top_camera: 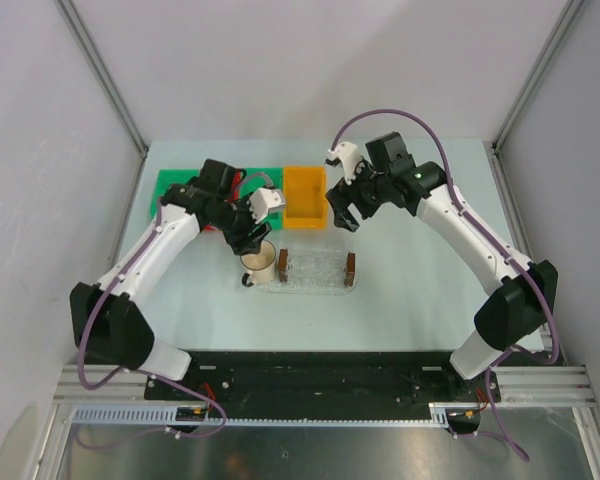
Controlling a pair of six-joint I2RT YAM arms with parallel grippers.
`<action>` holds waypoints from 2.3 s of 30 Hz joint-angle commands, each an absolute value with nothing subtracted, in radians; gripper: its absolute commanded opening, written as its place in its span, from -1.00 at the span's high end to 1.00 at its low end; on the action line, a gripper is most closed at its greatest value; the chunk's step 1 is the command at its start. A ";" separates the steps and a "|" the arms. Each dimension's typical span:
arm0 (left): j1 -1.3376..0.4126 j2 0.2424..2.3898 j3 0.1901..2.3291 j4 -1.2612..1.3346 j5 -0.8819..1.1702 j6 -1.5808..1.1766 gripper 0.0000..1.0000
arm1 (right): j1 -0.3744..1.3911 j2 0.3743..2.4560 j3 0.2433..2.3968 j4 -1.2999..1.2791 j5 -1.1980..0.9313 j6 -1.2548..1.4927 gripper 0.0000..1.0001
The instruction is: Prepare toiletry sets of a toothbrush and toothpaste on the tray
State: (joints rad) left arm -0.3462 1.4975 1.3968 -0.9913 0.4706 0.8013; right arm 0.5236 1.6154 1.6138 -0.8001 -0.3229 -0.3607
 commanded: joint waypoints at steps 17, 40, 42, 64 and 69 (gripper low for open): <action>-0.350 1.299 0.968 -0.664 0.176 0.247 -0.30 | 0.569 1.609 1.586 -0.764 -0.242 -0.403 -0.75; -0.373 1.371 0.887 -0.598 0.233 0.294 -0.28 | 0.571 1.609 1.571 -0.758 -0.233 -0.413 -0.75; -0.374 1.382 0.881 -0.589 0.232 0.320 -0.27 | 0.571 1.609 1.571 -0.758 -0.233 -0.413 -0.75; -0.374 1.384 0.818 -0.581 0.235 0.517 -0.20 | 0.571 1.612 1.563 -0.761 -0.233 -0.417 -0.76; -0.374 1.381 0.816 -0.580 0.250 0.545 -0.20 | 0.571 1.615 1.560 -0.759 -0.233 -0.419 -0.75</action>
